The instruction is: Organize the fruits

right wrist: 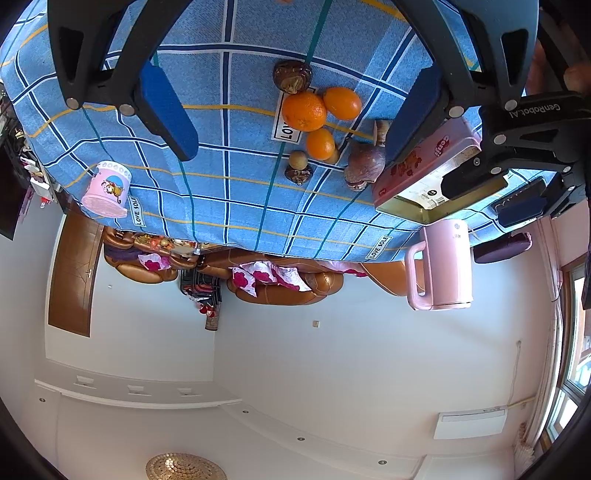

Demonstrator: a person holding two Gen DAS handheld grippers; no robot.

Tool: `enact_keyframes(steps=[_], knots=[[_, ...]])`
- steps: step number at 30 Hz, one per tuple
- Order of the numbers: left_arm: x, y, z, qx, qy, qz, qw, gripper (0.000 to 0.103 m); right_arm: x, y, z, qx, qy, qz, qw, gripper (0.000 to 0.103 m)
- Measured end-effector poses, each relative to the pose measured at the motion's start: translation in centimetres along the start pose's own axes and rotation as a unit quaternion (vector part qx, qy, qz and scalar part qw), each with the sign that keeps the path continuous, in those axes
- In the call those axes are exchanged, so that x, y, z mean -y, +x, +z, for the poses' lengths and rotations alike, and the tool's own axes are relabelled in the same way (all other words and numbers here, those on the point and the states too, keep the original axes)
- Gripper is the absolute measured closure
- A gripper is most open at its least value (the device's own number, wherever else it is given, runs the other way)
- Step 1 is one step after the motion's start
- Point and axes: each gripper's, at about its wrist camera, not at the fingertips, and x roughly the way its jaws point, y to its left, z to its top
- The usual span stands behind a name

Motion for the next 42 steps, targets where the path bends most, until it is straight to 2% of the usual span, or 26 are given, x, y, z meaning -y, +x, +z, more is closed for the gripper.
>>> enact_keyframes(steps=[14, 29, 32, 38, 40, 42], knots=[[0.4, 0.0, -0.4, -0.003, 0.006, -0.001, 1.0000, 0.000, 0.2, 0.0, -0.6, -0.004, 0.007, 0.000, 1.000, 0.001], [1.1, 1.8, -1.8, -0.022, 0.017, 0.000, 0.9996, 0.000, 1.5, 1.6, -2.5, -0.022, 0.018, -0.012, 1.000, 0.001], [1.4, 2.4, -2.5, -0.030, 0.017, -0.008, 0.9994, 0.000, 2.1, 2.6, -3.4, -0.032, 0.022, -0.020, 0.999, 0.001], [2.2, 3.5, -3.5, -0.044, 0.021, -0.033, 0.9983, 0.000, 2.8, 4.5, -5.2, -0.065, 0.025, -0.010, 0.998, 0.002], [2.5, 3.7, -3.7, -0.050, 0.020, -0.042, 0.9977, 0.001, 2.7, 4.9, -5.6, -0.074, 0.022, -0.006, 0.997, 0.005], [2.6, 3.8, -3.8, -0.052, 0.019, -0.048, 0.9973, 0.001, 2.6, 5.3, -5.8, -0.083, 0.024, 0.008, 0.996, 0.016]])
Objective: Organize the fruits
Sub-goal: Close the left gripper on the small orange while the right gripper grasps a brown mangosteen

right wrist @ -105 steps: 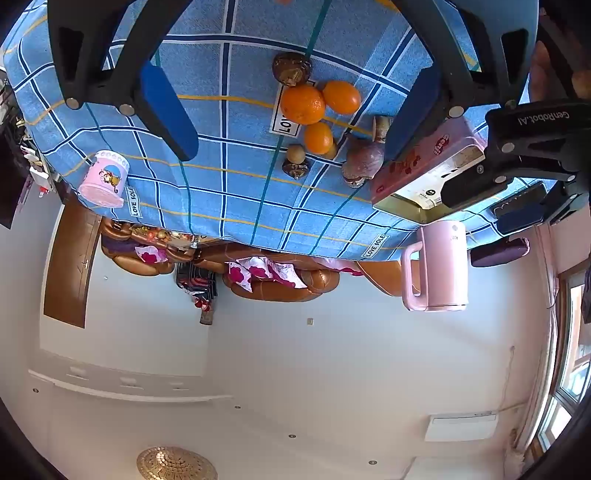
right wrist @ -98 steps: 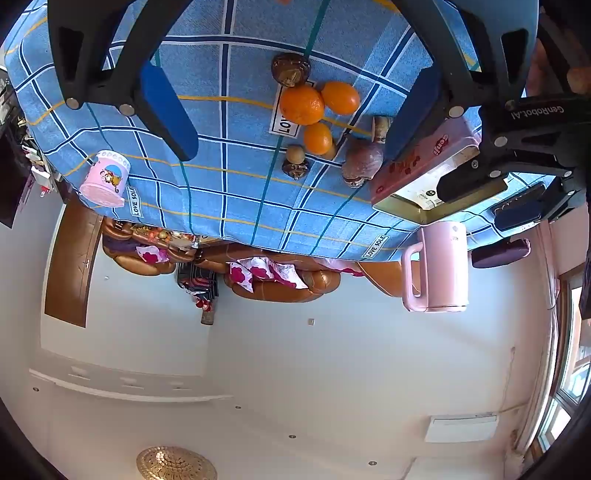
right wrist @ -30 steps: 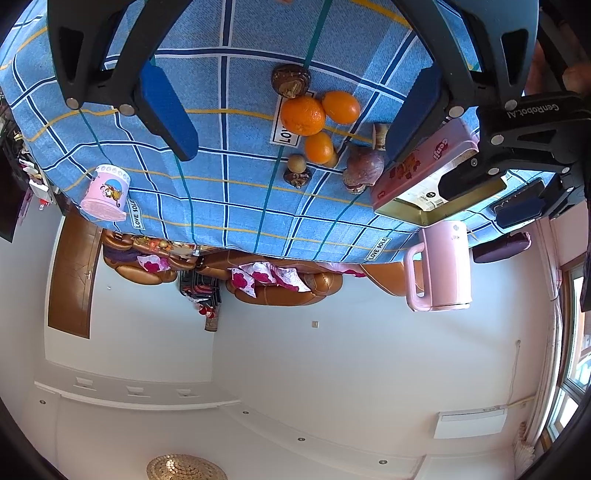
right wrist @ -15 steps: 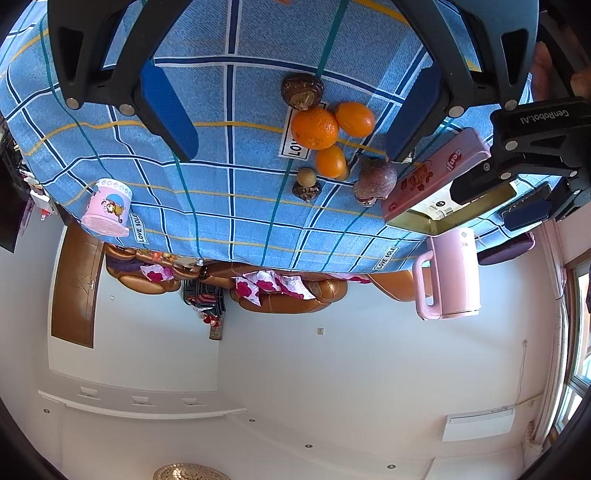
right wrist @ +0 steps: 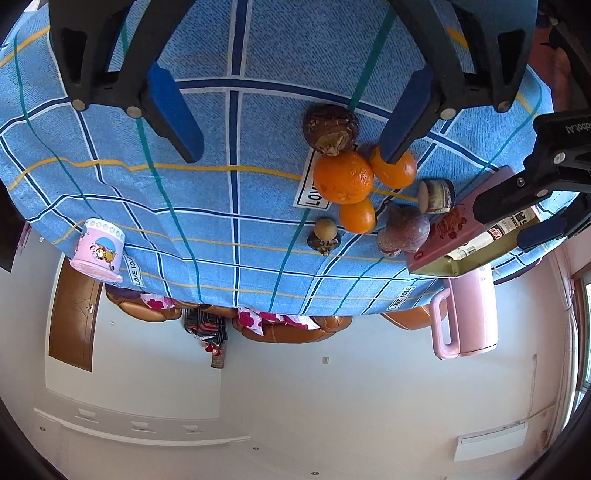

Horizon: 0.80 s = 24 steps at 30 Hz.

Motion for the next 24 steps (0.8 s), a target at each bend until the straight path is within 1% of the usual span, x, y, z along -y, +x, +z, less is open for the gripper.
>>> enact_keyframes(steps=[2, 6, 7, 8, 9, 10, 12, 14, 16, 19, 22, 24], knots=[[0.1, 0.0, -0.1, 0.000, 0.001, -0.004, 1.0000, 0.005, 0.0, 0.5, -0.2, -0.010, 0.000, 0.008, 1.000, 0.021], [0.4, 0.3, -0.2, -0.005, -0.002, -0.020, 0.9998, 0.006, -0.3, 1.7, -0.5, -0.029, 0.001, 0.030, 0.999, 0.027], [0.5, 0.3, -0.3, -0.007, 0.000, -0.022, 0.9997, 0.009, -0.4, 1.9, -0.6, -0.033, 0.002, 0.035, 0.999, 0.028], [0.7, 0.4, -0.3, -0.009, 0.003, -0.024, 0.9997, 0.012, -0.4, 2.1, -0.6, -0.038, 0.003, 0.037, 0.999, 0.033], [0.9, 0.5, -0.4, -0.012, 0.007, -0.026, 0.9996, 0.013, -0.3, 2.3, -0.6, -0.042, 0.004, 0.039, 0.998, 0.044], [1.1, 0.7, -0.4, -0.015, 0.008, -0.029, 0.9994, 0.014, -0.3, 2.6, -0.6, -0.048, 0.004, 0.045, 0.998, 0.049], [1.4, 0.8, -0.5, -0.019, 0.010, -0.038, 0.9990, 0.018, -0.2, 2.8, -0.7, -0.056, 0.002, 0.054, 0.997, 0.063], [2.0, 1.0, -0.5, -0.022, 0.018, -0.045, 0.9986, 0.026, -0.1, 2.5, -0.9, -0.053, 0.001, 0.057, 0.997, 0.063], [2.6, 1.3, -0.5, -0.025, 0.027, -0.051, 0.9980, 0.029, 0.1, 2.3, -1.0, -0.049, 0.006, 0.056, 0.997, 0.063], [3.6, 2.0, -0.6, -0.040, 0.038, -0.066, 0.9963, 0.035, 0.9, 2.0, -1.0, -0.039, 0.014, 0.029, 0.999, 0.063], [4.4, 2.8, -0.5, -0.053, 0.046, -0.078, 0.9945, 0.036, 2.3, 1.6, -1.1, -0.032, 0.028, 0.004, 0.999, 0.063], [5.0, 3.4, -0.6, -0.064, 0.056, -0.083, 0.9929, 0.036, 2.9, 1.7, -1.1, -0.031, 0.038, -0.001, 0.999, 0.063]])
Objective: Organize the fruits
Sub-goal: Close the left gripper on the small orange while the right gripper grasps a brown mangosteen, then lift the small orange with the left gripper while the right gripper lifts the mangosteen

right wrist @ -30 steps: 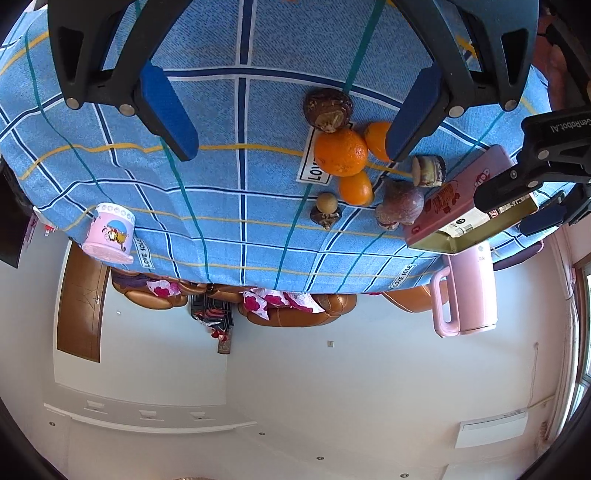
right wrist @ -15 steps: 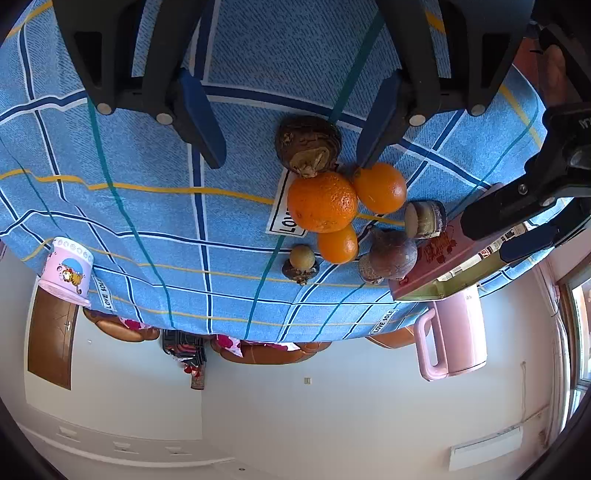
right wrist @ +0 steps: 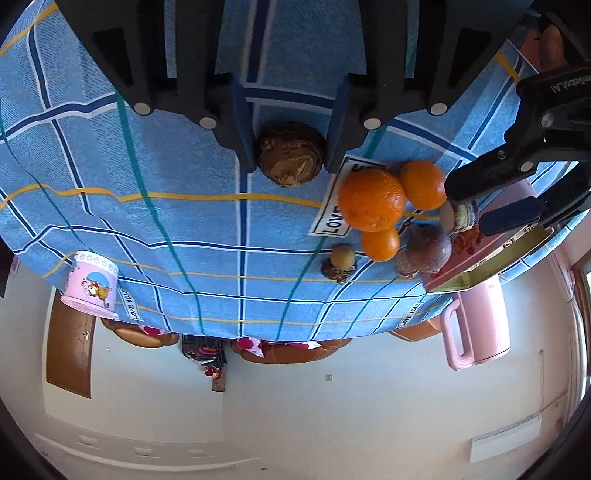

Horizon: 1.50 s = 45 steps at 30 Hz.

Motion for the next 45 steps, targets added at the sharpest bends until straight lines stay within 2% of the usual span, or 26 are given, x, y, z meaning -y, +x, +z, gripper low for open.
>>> enact_keyframes(steps=[3, 5, 11, 12, 13, 14, 19, 33, 45], knots=[[0.2, 1.3, 0.0, -0.025, 0.001, -0.001, 0.9997, 0.038, 0.2, -0.1, 0.0, 0.001, 0.002, 0.001, 1.000, 0.063], [0.1, 1.7, 0.1, -0.037, -0.001, -0.006, 0.9993, 0.046, 0.1, -0.1, -0.1, 0.001, -0.001, 0.000, 1.000, 0.063], [0.0, 3.2, 0.5, -0.073, -0.005, -0.010, 0.9973, 0.050, -0.2, 0.1, -0.1, -0.001, -0.011, -0.002, 1.000, 0.063], [0.0, 3.3, 0.6, -0.075, -0.006, -0.012, 0.9971, 0.052, -0.2, 0.2, -0.1, -0.002, -0.013, -0.003, 1.000, 0.063], [-0.1, 3.3, 0.5, -0.075, -0.009, -0.016, 0.9970, 0.058, -0.2, 0.2, -0.1, -0.003, -0.013, -0.003, 1.000, 0.063], [-0.2, 3.3, 0.5, -0.075, -0.013, -0.020, 0.9969, 0.058, -0.2, 0.2, -0.1, -0.003, -0.012, -0.002, 1.000, 0.063], [-0.8, 2.8, 0.4, -0.057, -0.027, -0.026, 0.9977, 0.059, -0.2, 0.0, -0.2, 0.005, -0.015, 0.002, 1.000, 0.063], [-1.1, 1.0, 0.3, 0.010, -0.029, -0.010, 0.9995, 0.059, -0.4, -0.9, -0.4, 0.047, -0.024, 0.014, 0.999, 0.063], [-0.9, 0.1, 0.1, 0.046, -0.022, -0.005, 0.9987, 0.059, -0.4, -1.3, -0.6, 0.068, -0.029, 0.017, 0.997, 0.063]])
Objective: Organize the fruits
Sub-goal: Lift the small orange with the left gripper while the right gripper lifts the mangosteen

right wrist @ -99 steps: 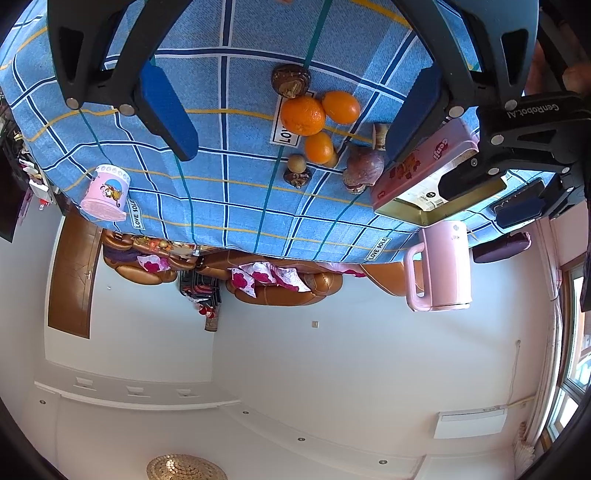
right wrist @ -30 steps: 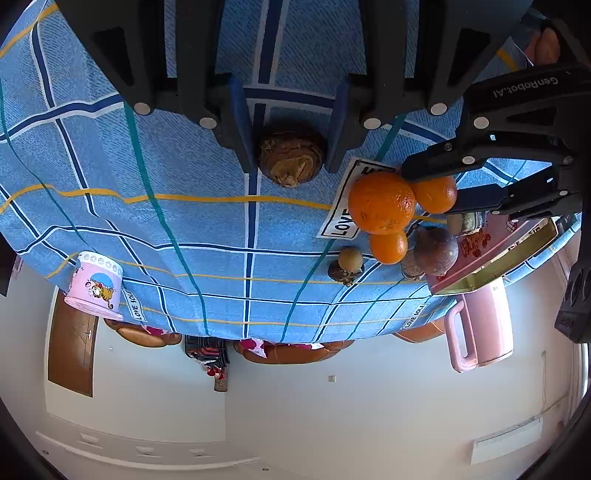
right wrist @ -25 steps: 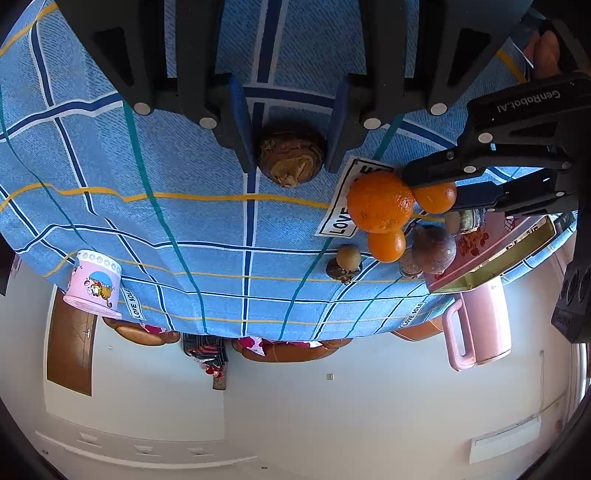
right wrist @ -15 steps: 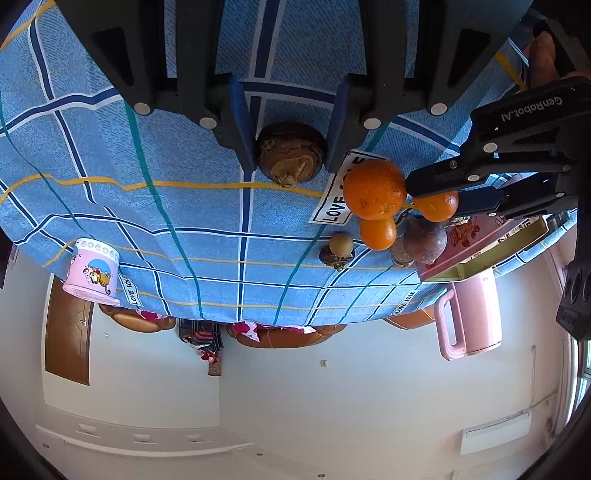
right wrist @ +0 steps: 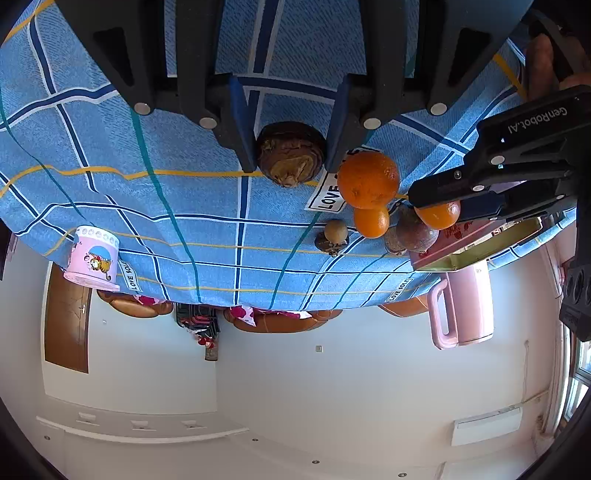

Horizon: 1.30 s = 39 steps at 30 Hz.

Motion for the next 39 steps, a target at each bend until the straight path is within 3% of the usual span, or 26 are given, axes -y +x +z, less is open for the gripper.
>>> enact_keyframes(steps=[26, 39], knots=[[0.3, -1.3, -0.4, 0.045, 0.011, 0.003, 0.9989, 0.059, -0.2, -1.1, -0.5, 0.047, -0.014, 0.000, 0.999, 0.063], [-1.2, -2.8, 0.0, 0.057, -0.004, 0.031, 0.9979, 0.059, -0.9, -2.0, 0.8, 0.058, -0.021, -0.007, 0.998, 0.063]])
